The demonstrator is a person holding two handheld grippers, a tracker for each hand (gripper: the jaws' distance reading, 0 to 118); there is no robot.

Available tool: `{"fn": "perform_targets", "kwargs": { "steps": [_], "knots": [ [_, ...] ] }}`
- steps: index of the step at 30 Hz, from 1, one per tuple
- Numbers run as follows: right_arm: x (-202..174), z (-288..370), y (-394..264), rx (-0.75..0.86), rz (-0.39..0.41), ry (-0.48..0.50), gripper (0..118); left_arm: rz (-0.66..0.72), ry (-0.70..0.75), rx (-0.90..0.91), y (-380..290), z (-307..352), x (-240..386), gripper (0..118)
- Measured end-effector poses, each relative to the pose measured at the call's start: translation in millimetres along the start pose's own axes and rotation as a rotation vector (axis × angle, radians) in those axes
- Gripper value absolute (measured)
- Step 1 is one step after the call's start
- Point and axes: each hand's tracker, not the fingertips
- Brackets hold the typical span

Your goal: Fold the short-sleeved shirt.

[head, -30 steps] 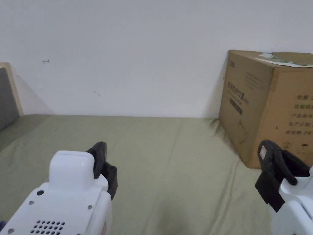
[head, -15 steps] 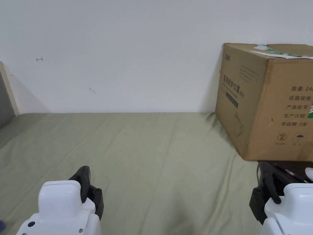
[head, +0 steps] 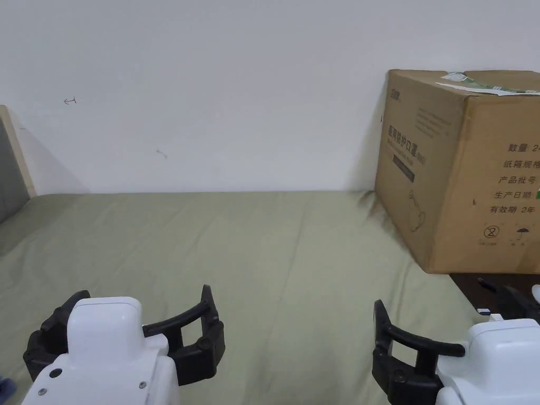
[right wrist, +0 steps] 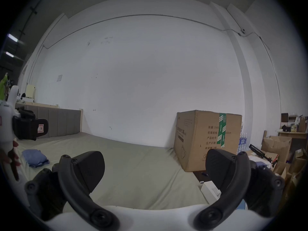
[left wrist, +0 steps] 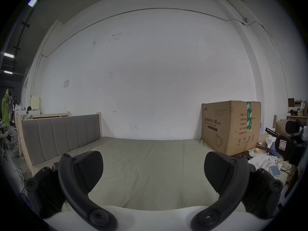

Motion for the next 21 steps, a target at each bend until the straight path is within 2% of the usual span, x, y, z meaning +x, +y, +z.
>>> {"fn": "perform_targets", "kwargs": {
  "steps": [4, 10, 21],
  "knots": [
    [-7.0, -4.2, -0.5, -0.012, 0.043, -0.019, 118, -0.028, -0.015, -0.005, -1.6, -1.3, -0.4, 118],
    [-2.5, -10.3, -1.0, -0.046, -0.014, -0.034, 118, -0.017, -0.031, -0.012, -1.9, -2.9, -1.1, 118],
    [1.1, -15.8, -3.0, -0.081, -0.027, -0.056, 118, -0.023, 0.033, -0.055, -5.1, -11.6, 8.6, 118]
  ]
}}
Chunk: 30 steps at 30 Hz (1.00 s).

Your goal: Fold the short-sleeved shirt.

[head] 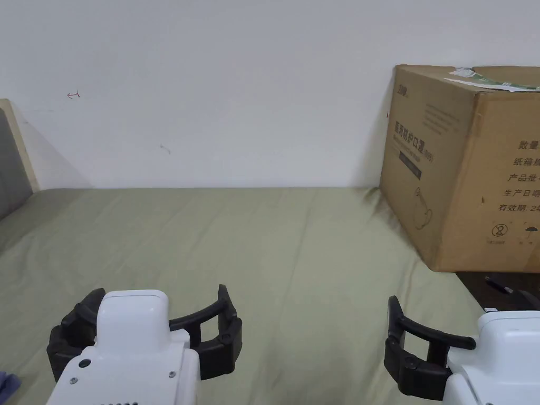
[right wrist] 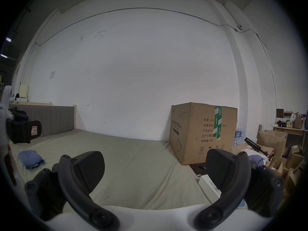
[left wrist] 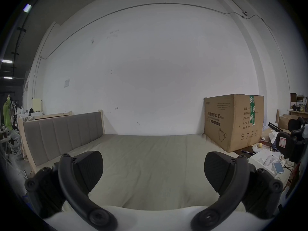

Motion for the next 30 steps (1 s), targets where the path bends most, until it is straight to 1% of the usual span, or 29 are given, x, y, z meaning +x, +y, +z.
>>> {"fn": "perform_targets", "kwargs": {
  "steps": [5, 8, 10, 13, 18, 26, 30],
  "knots": [
    [-1.4, -0.8, 0.4, -0.003, 0.010, 0.007, 118, 0.009, 0.023, -0.016, -2.7, -3.5, 1.0, 118],
    [-2.5, -0.8, 0.4, -0.005, 0.014, 0.009, 118, -0.003, 0.061, -0.023, -4.3, -5.8, 4.5, 118],
    [-2.7, -1.0, 0.1, -0.007, 0.015, 0.008, 118, 0.004, 0.038, -0.025, -4.4, -4.3, 1.8, 118],
    [-2.8, -1.4, -0.6, -0.012, 0.014, 0.007, 118, 0.072, -0.048, -0.028, -3.0, -0.9, -2.6, 118],
    [-3.7, -2.1, -1.7, -0.022, 0.020, 0.008, 118, 0.108, -0.047, -0.072, 1.8, -3.4, -2.9, 118],
    [-6.7, -2.3, -3.4, -0.030, 0.034, 0.013, 118, 0.100, -0.078, -0.107, -1.2, -5.2, -1.0, 118],
    [-7.3, -3.3, -5.4, -0.044, 0.034, 0.015, 118, 0.069, -0.076, -0.119, -2.9, -5.5, 3.1, 118]
  ]
}}
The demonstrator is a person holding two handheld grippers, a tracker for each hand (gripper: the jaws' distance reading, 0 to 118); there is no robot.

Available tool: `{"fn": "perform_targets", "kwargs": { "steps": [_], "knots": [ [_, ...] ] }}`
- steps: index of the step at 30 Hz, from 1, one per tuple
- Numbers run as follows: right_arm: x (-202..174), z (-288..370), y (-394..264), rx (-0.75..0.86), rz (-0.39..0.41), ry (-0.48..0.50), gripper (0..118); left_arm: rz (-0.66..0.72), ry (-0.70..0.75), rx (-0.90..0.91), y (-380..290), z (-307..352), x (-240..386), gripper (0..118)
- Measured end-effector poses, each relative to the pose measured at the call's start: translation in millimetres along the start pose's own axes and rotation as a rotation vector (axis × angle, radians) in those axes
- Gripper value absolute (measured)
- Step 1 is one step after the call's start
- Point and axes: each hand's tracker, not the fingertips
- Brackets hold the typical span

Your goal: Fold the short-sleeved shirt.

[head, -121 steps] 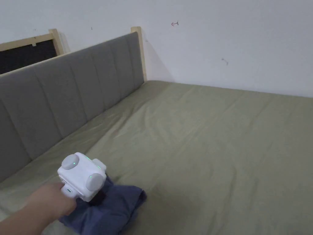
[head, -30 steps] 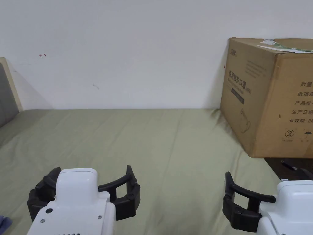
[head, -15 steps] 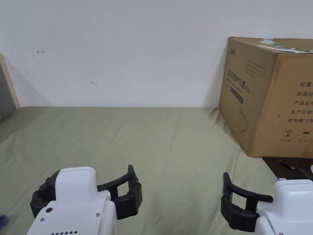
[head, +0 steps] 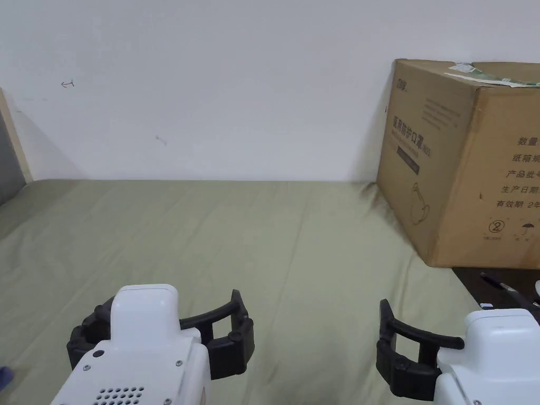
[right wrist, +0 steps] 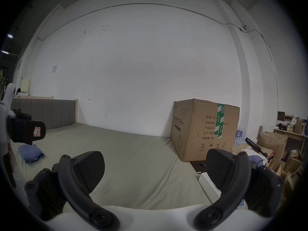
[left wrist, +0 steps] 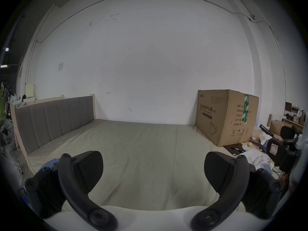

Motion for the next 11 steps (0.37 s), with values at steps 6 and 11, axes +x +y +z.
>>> {"fn": "perform_targets", "kwargs": {
  "steps": [6, 11],
  "knots": [
    [-0.5, -0.3, -2.0, -0.009, 0.003, 0.001, 118, 0.022, 0.013, -0.015, -1.8, -1.1, 0.2, 118],
    [-0.8, -0.7, -2.9, -0.013, 0.004, -0.001, 118, 0.063, 0.047, -0.029, -1.0, -6.3, -0.9, 118]
  ]
}}
